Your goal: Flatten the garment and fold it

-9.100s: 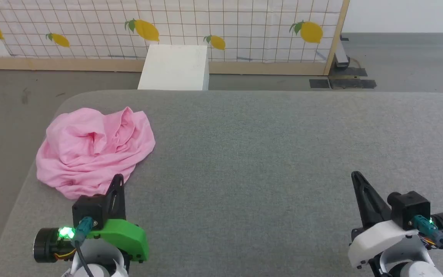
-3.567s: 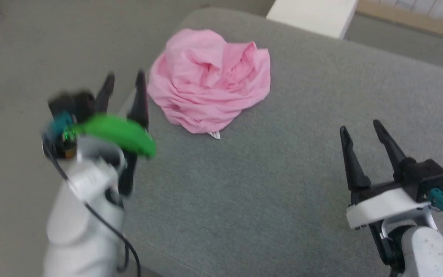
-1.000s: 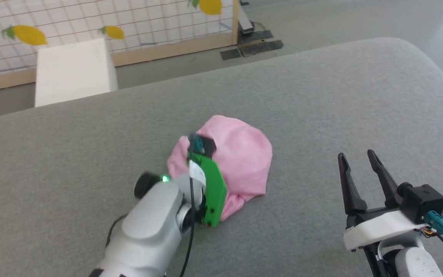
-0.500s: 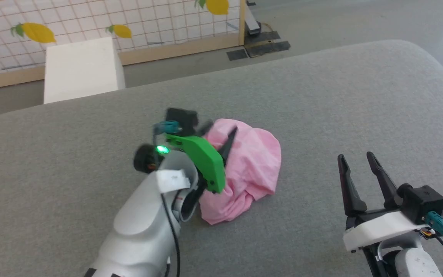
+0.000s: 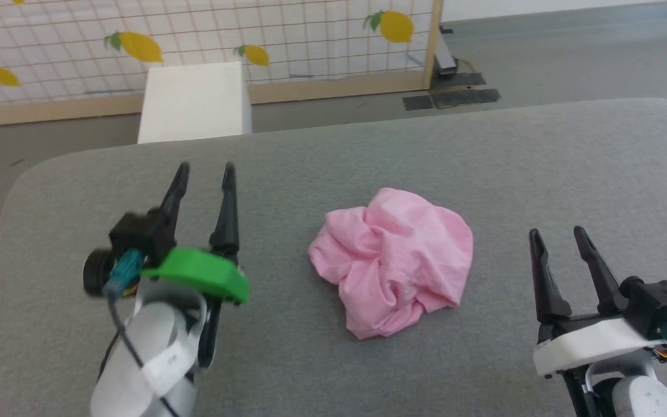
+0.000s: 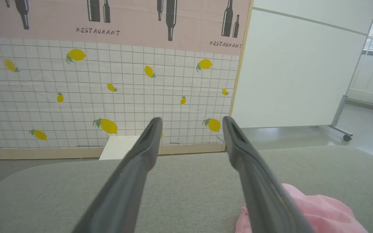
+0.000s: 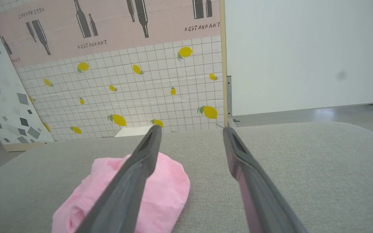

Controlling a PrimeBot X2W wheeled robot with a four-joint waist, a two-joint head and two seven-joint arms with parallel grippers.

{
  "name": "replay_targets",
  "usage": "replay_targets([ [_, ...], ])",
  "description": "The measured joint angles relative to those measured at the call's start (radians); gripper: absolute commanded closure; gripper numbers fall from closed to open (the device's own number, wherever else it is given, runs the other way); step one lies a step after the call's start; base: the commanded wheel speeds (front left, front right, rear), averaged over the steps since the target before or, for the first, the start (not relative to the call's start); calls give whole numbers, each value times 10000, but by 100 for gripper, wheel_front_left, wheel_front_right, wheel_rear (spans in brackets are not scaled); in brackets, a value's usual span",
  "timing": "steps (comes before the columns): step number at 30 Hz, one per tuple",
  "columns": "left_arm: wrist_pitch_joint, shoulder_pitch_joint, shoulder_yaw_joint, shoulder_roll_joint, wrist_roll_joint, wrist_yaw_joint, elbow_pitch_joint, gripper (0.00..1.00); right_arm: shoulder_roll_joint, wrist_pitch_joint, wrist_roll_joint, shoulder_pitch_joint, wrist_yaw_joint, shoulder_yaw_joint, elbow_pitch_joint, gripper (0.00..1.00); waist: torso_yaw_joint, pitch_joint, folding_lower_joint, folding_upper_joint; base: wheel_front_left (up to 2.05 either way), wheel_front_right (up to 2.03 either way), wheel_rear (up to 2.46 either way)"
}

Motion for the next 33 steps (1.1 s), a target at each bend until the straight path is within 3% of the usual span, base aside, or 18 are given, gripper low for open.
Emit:
replay_targets([
  [11,2,2598,1398,-483,1066,52,-1139,0,4,117,-48,213,0,-128,-71,0,995,-153,0,0,0,0,0],
  [20,2,3477,1935,-890,1599,-470,-1448,0,4,663,-161,244,0,-213,4,0,1456,-412,0,0,0,0,0],
  [26,0,3510,2075,-1101,1739,-635,-1620,0,-2,2284,-711,205,0,-445,803,0,1551,-294,0,0,0,0,0],
  [33,2,3411,2040,-1221,1781,-779,-1638,0,-58,4679,-1557,-1056,0,393,2884,0,1704,45,0,0,0,0,0],
])
